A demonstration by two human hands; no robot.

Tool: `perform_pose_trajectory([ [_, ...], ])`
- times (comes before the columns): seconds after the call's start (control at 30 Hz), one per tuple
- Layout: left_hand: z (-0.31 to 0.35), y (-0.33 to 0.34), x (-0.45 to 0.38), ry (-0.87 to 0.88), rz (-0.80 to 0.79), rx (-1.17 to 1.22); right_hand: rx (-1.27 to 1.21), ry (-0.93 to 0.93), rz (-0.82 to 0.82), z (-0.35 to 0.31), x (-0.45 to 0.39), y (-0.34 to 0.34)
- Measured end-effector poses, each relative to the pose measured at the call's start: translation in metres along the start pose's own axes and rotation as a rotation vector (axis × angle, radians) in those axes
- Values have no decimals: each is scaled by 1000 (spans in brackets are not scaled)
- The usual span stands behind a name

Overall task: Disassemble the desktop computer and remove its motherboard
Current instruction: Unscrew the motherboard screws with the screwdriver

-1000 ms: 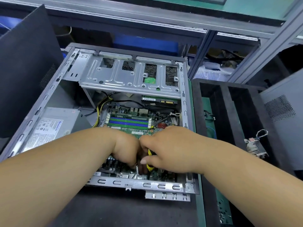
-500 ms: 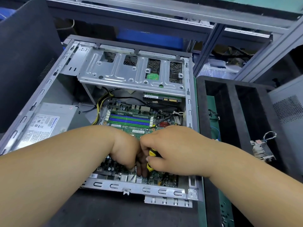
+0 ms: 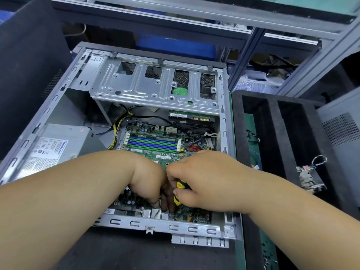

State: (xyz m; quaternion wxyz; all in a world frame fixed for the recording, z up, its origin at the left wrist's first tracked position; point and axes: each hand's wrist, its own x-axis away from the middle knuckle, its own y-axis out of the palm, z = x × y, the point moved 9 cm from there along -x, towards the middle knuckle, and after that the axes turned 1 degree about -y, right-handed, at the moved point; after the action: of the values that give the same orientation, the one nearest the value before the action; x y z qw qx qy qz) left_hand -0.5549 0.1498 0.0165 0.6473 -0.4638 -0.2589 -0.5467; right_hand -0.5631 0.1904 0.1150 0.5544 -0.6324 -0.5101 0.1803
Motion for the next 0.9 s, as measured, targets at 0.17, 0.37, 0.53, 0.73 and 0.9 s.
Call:
perform_pose_trajectory([
  [0.17, 0, 1, 2, -1, -8, 7, 3, 4, -4, 0, 1, -1],
  [0.37, 4, 1, 4, 21, -12, -19, 33, -18, -11, -3, 2, 1],
  [0.53, 5, 1, 3, 22, -8, -46, 16, -59, -25, -7, 5, 0],
  [0.73, 6, 2, 5, 7, -20, -148, 90, -41, -18, -8, 7, -2],
  [0.9, 4, 5, 4, -18, -28, -182, 82, -34, -2, -7, 8, -3],
])
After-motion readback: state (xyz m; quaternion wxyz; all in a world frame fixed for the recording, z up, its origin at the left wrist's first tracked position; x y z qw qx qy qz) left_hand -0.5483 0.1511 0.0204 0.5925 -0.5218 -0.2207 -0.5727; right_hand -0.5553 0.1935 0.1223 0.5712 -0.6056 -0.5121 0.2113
